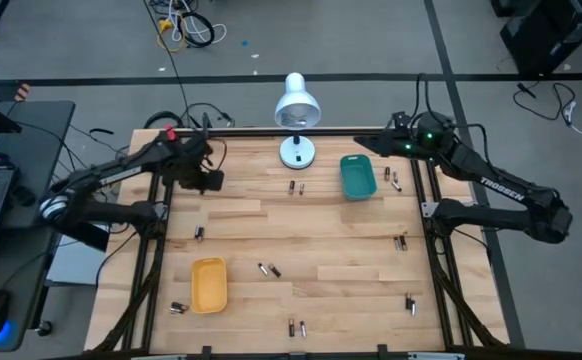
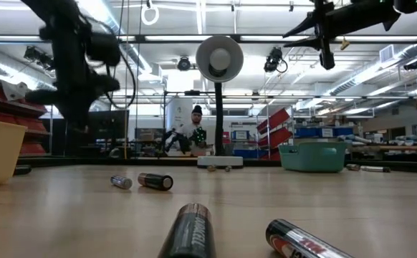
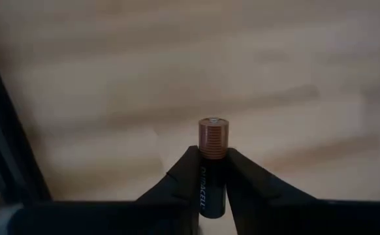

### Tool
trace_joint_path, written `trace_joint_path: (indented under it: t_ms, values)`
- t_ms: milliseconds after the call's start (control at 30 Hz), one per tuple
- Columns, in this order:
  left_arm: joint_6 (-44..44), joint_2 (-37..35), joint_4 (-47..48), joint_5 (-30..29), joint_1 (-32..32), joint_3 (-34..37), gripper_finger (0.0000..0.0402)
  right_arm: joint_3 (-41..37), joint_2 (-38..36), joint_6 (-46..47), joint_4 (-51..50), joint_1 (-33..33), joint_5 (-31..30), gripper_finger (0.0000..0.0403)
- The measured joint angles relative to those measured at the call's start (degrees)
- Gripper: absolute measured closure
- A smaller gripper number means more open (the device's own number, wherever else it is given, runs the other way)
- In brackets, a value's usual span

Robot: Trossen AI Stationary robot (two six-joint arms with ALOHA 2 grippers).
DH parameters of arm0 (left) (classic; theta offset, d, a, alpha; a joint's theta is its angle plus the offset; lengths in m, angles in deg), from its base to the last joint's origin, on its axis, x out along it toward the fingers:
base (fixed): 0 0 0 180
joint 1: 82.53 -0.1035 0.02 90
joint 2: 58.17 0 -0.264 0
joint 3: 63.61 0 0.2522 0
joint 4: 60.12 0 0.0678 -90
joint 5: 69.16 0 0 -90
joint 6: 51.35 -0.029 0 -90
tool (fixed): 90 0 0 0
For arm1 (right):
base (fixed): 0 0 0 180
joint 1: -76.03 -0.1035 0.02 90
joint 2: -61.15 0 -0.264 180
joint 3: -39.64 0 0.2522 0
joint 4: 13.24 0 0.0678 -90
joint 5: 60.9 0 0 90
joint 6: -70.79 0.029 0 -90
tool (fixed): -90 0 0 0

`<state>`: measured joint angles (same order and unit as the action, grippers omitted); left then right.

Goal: Sort batteries
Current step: Put the golden battery into the yellow bin

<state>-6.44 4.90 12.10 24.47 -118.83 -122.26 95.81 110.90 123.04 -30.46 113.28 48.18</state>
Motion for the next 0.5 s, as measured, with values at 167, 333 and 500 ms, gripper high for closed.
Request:
trace_joint_path:
  t_ms: [167,333,500]
  values:
    - [9.9,-3.6,6.4,-0.1,13.3,-4.2,0.0333,0.0,3.5,-1.7,0.6,0.0,-0.9,0.0329]
    - [17.8,-3.5,7.3,-0.3,28.0,-8.1,0.0333,0.0,6.9,-4.6,0.9,-0.1,1.0,0.0328]
    - [24.6,-2.6,3.2,-3.6,41.7,-8.7,0.0332,0.0,9.7,-5.4,4.2,-0.1,1.9,0.0331]
